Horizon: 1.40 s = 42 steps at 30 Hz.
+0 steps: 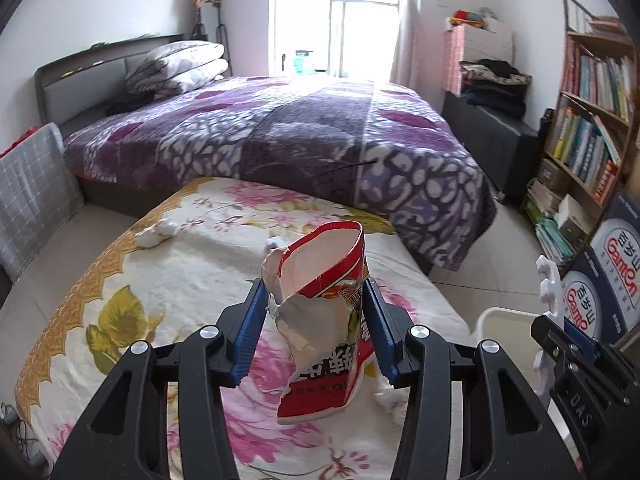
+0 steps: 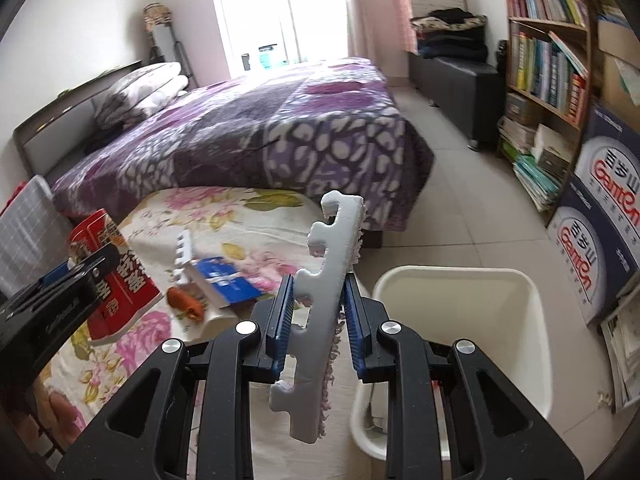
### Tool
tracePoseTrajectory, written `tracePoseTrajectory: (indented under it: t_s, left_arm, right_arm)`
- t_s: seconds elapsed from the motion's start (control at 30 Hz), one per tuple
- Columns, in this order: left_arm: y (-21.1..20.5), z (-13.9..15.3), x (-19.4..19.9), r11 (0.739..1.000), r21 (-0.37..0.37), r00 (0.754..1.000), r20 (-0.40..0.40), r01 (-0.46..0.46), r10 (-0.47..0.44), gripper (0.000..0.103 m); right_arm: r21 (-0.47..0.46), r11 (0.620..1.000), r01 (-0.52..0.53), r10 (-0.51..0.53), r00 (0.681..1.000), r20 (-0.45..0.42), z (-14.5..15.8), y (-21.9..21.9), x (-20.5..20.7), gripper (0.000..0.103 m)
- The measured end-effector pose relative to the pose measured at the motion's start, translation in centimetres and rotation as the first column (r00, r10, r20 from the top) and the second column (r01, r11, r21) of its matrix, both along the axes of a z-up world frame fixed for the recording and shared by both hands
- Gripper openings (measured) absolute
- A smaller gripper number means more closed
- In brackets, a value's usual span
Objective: Collect trash
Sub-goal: 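Carry the white foam strip over the bin and open the right tool while the left tool holds the wrapper, then lower the red snack wrapper into the white bin and open the left tool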
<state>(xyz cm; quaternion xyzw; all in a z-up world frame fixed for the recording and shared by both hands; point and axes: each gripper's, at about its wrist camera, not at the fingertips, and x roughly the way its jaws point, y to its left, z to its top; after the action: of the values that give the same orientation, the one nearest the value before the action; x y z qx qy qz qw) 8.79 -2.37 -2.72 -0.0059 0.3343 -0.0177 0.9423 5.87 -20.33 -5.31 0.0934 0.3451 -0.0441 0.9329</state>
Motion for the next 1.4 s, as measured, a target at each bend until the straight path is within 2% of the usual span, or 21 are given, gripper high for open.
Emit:
tracePoseTrajectory:
  t_s: [0.2,0.4,0.43,0.47,0.5,0.83,1.17,1.4]
  left_arm:
    - [-3.0,-0.1,-0.5,0.998,0.008,0.998,-0.001,0.064,-0.064,0.048]
    - [-5.9,-0.2,-1.0,0.989,-0.001,0.989,-0.011,0.150,-0.150,0.048]
    - [-6.3,-0.3,-1.0,0.986,-0.008,0.986,-0.017,0.166,-0.166,0.048]
    - [-6.7,-0.4,-1.1,0.984,-0.012,0.984,-0.023,0.178,-0.178,0.048]
    - [-7.3,-0.5,-1.1,0.981,-0.015,0.981,-0.028,0.193,-0.193,0.048]
    - [-11.4,-1.3,-1.2,0.955,-0.083,0.952,-0.085,0.286,-0.293,0.048]
    - [-15.3,-2.7,-1.7,0.910,-0.182,0.902,-0.162,0.372,-0.401,0.049]
    - [-17.4,-4.0,-0.9,0.866,-0.316,0.855,-0.225,0.388,-0.466,0.050]
  right_arm:
    - [0.019,0.996,0.093,-0.092,0.995,-0.023,0.1,-3.3,-0.3,0.024]
    - [0.014,0.977,0.214,-0.213,0.975,-0.054,0.3,-7.1,-1.0,0.027]
    - [0.019,0.971,0.238,-0.236,0.970,-0.062,0.3,-8.0,-1.1,0.034]
    - [0.021,0.967,0.253,-0.251,0.966,-0.065,0.3,-8.6,-1.2,0.047]
    - [0.024,0.959,0.281,-0.279,0.958,-0.067,0.4,-9.4,-1.4,0.053]
    - [0.057,0.918,0.392,-0.388,0.920,-0.060,0.9,-14.5,-3.5,0.066]
    - [0.103,0.883,0.458,-0.453,0.889,-0.065,1.2,-18.2,-5.3,0.074]
    - [0.120,0.869,0.481,-0.476,0.877,-0.069,1.0,-20.0,-6.3,0.076]
